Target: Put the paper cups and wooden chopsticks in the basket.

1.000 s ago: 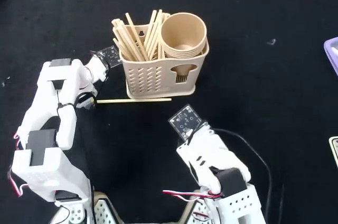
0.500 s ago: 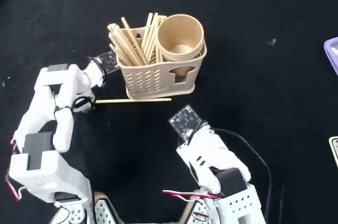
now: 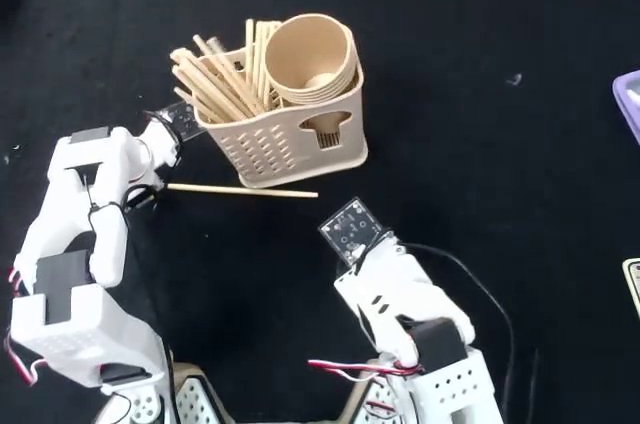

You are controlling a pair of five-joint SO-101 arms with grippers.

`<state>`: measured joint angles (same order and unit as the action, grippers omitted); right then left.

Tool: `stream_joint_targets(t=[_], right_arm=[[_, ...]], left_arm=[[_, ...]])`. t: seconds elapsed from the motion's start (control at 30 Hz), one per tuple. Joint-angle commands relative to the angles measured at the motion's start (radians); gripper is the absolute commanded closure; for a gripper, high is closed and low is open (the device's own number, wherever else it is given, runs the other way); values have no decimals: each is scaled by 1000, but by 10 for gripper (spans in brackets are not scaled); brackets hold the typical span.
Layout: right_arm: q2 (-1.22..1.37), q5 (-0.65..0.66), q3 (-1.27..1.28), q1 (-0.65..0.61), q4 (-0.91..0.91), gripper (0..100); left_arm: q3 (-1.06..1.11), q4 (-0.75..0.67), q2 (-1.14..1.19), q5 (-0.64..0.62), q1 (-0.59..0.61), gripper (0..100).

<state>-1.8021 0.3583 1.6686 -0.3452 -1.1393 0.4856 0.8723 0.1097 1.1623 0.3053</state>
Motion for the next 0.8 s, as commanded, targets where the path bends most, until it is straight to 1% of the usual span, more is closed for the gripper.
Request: stream_joint_targets(t=[0.0,0.1,0.17,0.27,0.33,0.47,0.63,0.77], right_arm=[[-82,12,-5,14,20,839],[-82,12,-5,14,20,839],[-82,12,-5,14,20,839],[-82,12,-5,14,20,839],[-82,12,-5,14,20,839],[-82,12,-5,14,20,839],[-82,12,-5,14,20,839],[-82,12,-5,14,20,839]], left_arm=[[-53,-23,5,-83,-18,953],[-85,-21,5,-138,-56,952],[-110,-18,3,-196,-81,939],[-151,-17,3,-316,-114,863],[-176,-17,3,-379,-134,841],[-206,-17,3,-411,-159,841],[-251,-17,3,-443,-145,841],[-259,23,3,-546,-134,841]])
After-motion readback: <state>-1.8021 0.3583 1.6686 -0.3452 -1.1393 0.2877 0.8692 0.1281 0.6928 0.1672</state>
